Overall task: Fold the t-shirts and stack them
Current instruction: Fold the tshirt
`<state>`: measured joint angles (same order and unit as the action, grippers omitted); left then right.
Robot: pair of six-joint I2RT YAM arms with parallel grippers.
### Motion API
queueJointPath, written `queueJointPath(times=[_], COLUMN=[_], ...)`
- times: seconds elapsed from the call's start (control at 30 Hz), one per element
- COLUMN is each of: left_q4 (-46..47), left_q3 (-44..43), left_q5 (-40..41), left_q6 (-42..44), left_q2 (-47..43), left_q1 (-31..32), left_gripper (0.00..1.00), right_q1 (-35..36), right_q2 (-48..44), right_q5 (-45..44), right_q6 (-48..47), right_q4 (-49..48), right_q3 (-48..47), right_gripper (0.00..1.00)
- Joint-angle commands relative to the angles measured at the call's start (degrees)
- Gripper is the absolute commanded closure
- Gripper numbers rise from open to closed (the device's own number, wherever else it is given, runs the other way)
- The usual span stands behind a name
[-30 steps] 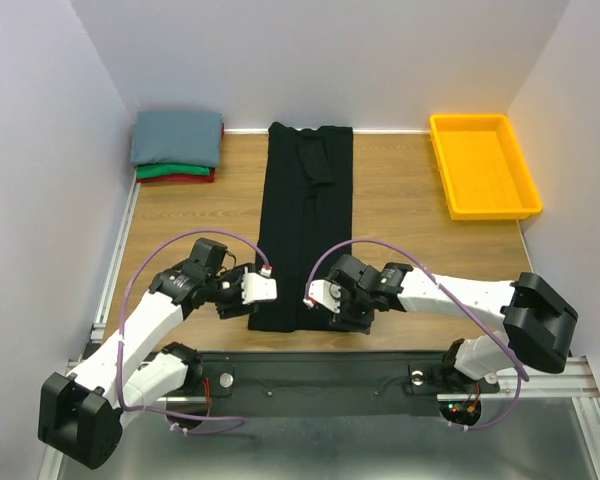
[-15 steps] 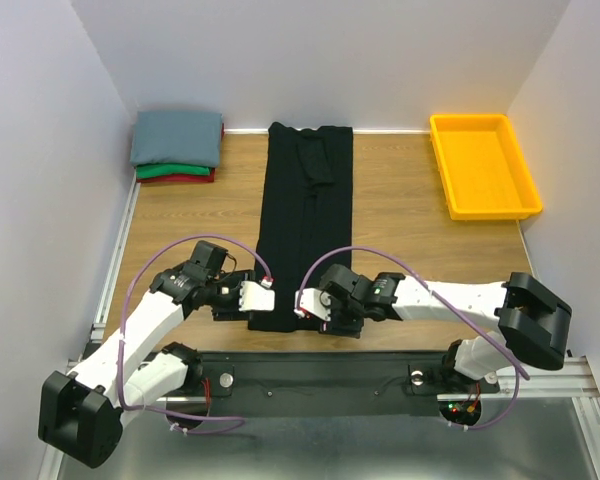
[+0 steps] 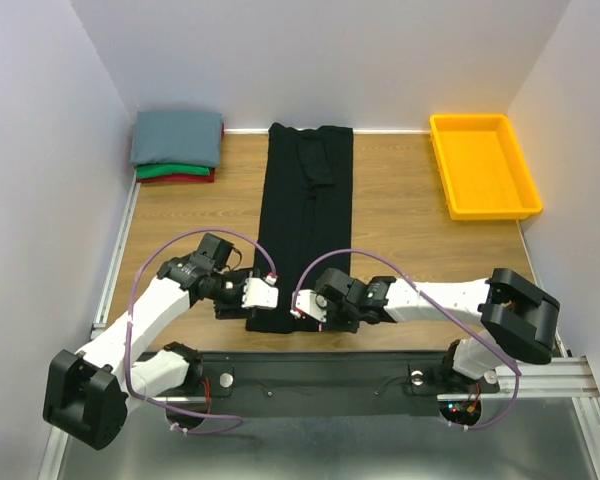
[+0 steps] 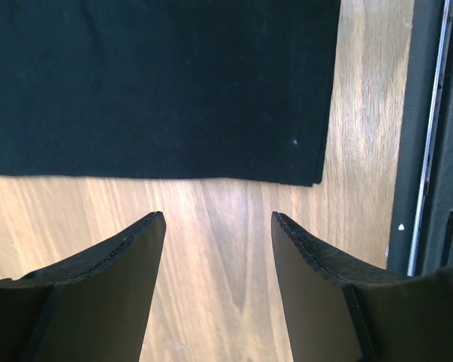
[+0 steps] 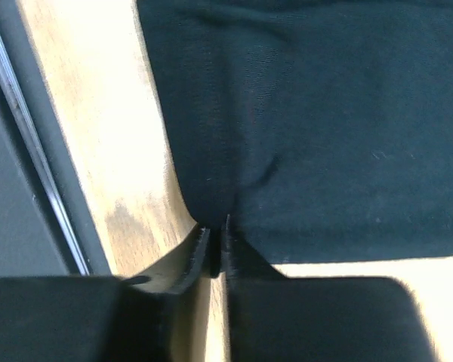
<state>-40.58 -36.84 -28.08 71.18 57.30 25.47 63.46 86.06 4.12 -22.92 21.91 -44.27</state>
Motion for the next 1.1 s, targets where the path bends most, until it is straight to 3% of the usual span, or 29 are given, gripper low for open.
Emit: queueJointPath(times=[0.0, 0.2, 0.53, 0.6, 0.63, 0.77, 0.9, 1.07], left_q4=[-2.2, 0.7, 7.2, 9.5, 10.2, 12.1, 11.5, 13.1], left_q3=[-2.2, 2.5, 8.3, 9.2, 9.3, 8.4, 7.2, 6.7], left_q5=[-3.1, 0.8, 3.5, 4.2, 4.9, 6.0, 8.6, 9.4], left_q6=[4.0, 6.3, 5.8, 4.7, 3.8, 2.6, 2.5, 1.4], left_q2=[-0.4, -0.4, 1.1, 2.5, 3.5, 6.9, 11.1, 12.5], left_q1=[2.2, 11.1, 19.3, 20.3, 20.8, 21.2, 22.0, 22.5], left_gripper=[0.31, 0.37, 0.4, 0.4, 0.47, 0.59, 0.63, 0.6], right_q1=[0.3, -0.6, -2.8, -3.0, -3.1, -3.1, -3.0, -3.1], right_q2=[3.2, 1.4, 1.7, 1.6, 1.4, 0.5, 0.4, 0.0], right_q5=[-3.2, 2.5, 4.4, 4.9, 5.0, 5.4, 5.9, 7.0], right_q6=[1.4, 4.7, 4.5, 4.4, 4.3, 4.0, 3.7, 3.4], right_q4=[0.8, 1.2, 1.6, 1.7, 1.7, 2.2, 2.8, 3.4], right_q3=[2.5, 1.6, 1.5, 1.6, 1.6, 1.5, 1.2, 0.9], right_gripper=[0.99, 0.99, 1.0, 0.99, 0.99, 0.99, 0.99, 0.99])
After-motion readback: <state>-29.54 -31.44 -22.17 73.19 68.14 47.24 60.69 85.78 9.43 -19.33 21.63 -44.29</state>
